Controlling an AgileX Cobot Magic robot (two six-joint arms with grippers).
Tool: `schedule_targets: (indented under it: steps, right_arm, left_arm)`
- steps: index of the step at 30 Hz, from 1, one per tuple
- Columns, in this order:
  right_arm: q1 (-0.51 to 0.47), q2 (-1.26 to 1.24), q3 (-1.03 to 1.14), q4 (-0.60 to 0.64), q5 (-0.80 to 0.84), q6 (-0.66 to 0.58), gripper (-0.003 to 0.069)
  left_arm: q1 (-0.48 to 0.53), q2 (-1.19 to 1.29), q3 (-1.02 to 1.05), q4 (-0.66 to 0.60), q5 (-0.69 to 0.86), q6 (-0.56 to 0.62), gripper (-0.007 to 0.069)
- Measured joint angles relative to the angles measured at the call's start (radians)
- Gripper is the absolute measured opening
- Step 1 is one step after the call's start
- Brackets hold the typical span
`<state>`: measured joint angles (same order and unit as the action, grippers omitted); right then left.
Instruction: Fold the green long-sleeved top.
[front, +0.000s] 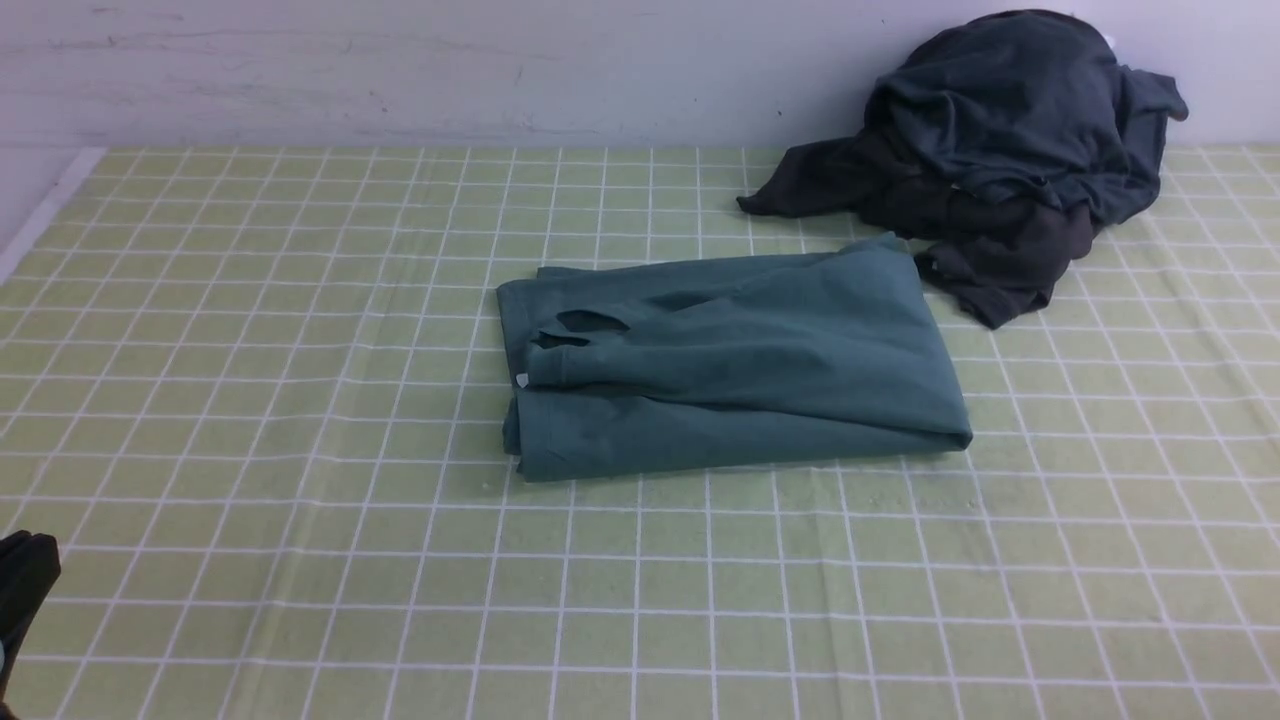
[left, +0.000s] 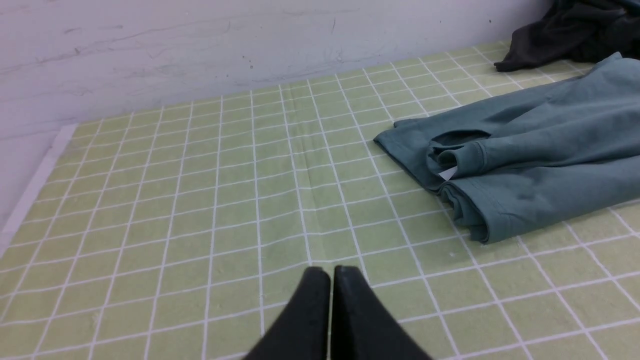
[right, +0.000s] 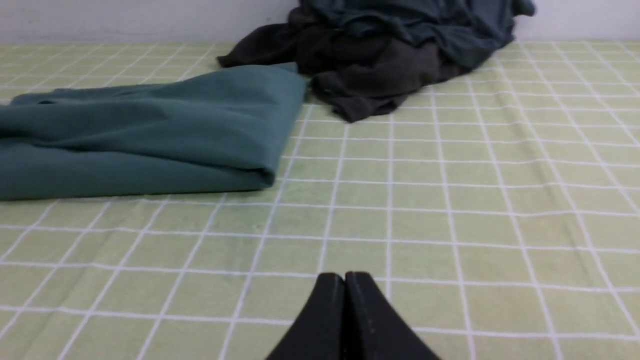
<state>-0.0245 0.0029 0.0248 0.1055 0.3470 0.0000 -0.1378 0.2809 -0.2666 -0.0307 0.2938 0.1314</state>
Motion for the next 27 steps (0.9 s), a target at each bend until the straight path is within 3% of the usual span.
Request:
schedule_targets:
  steps: [7,27]
  right_arm:
    - [-0.086,-0.013,-0.001,-0.007,0.005,0.0,-0.0014]
    - [-0.087,-0.013,-0.001,-0.011,0.009,0.005,-0.0014]
  left_arm:
    - [0.0,-0.001,0.0,0.0,0.0,0.0,-0.0003]
    - [0.0,-0.001,0.0,0.0,0.0,0.0,-0.0003]
